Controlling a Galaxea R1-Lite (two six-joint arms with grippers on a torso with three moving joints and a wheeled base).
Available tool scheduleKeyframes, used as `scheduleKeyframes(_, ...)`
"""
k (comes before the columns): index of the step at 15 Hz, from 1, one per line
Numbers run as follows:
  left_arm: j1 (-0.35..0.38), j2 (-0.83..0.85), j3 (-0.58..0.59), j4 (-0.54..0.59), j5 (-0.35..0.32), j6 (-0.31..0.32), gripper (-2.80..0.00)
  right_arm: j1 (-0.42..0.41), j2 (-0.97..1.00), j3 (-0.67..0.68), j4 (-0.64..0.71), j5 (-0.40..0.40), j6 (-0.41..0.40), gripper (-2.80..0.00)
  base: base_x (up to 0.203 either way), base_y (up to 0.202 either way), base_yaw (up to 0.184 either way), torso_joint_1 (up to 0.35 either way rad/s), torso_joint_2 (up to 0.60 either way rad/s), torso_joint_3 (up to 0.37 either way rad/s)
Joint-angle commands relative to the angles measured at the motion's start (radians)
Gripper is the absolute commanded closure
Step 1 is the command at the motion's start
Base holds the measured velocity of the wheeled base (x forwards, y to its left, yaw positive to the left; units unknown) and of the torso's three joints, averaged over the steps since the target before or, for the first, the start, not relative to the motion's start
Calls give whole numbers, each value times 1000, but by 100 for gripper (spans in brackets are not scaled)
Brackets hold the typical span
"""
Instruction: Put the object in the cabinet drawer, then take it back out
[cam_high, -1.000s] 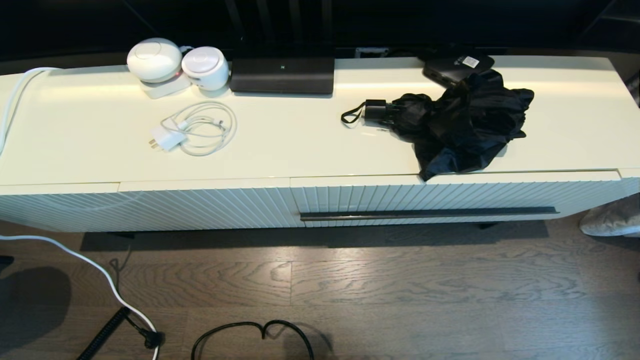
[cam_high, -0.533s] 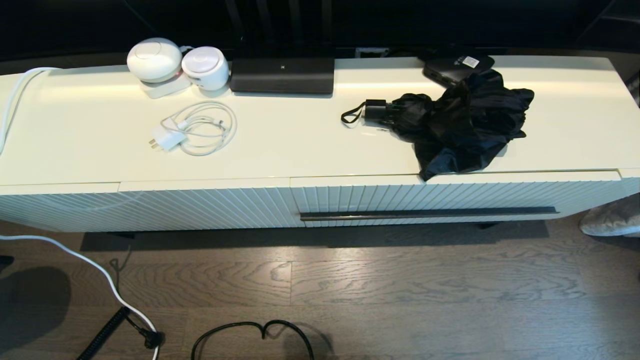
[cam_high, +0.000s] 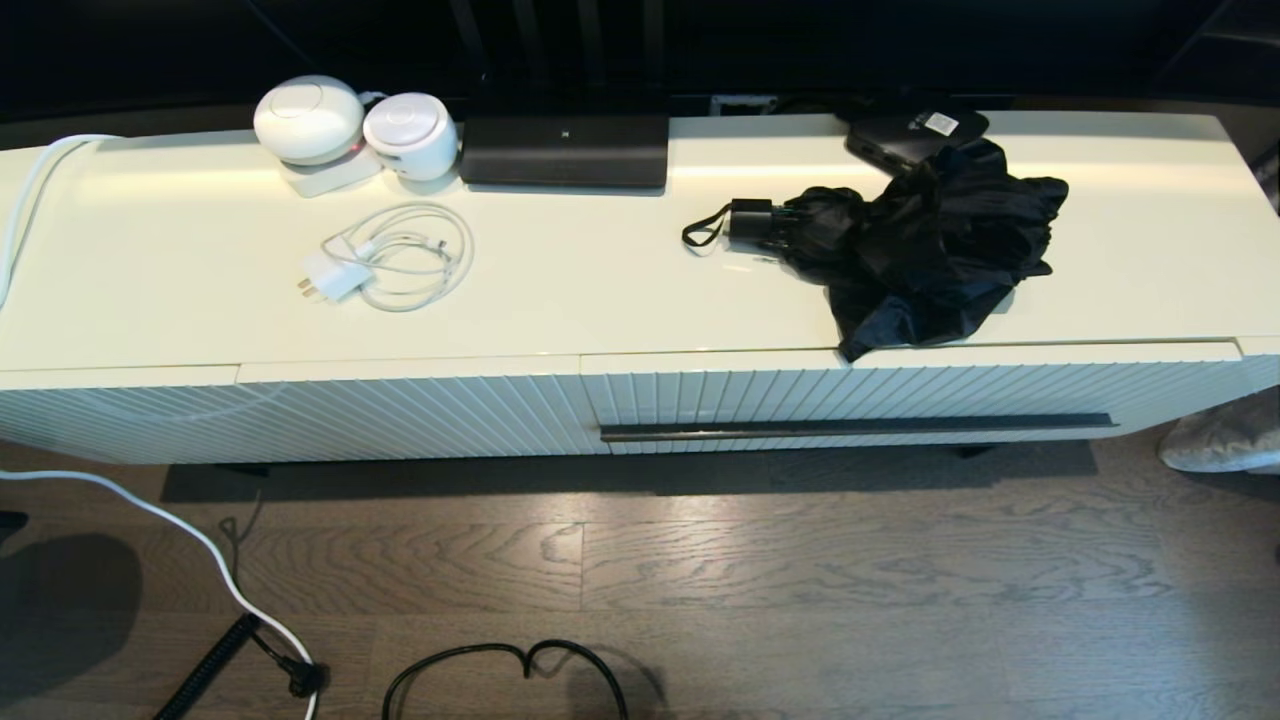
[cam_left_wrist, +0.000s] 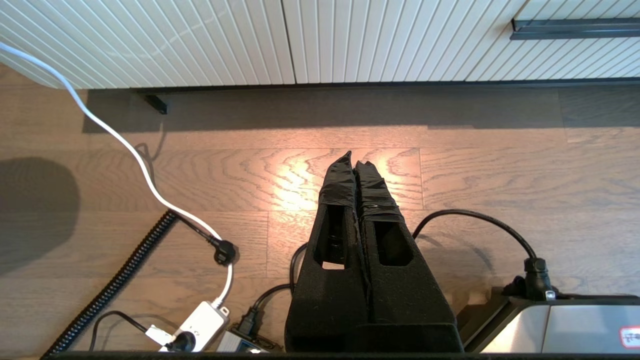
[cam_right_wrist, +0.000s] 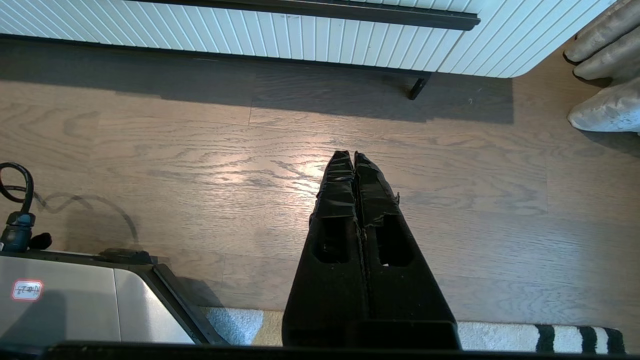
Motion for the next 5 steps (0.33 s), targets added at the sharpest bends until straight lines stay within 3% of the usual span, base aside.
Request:
scheduleKeyframes(1,1,-2,0,0,0,-1,0,0,0,2,0,1,0,0,0,0,0,0,0,0)
scheduleKeyframes(5,1,-1,0,0,0,0,0,0,1,2,-2,1,2,0,0,0,0,0,0,0)
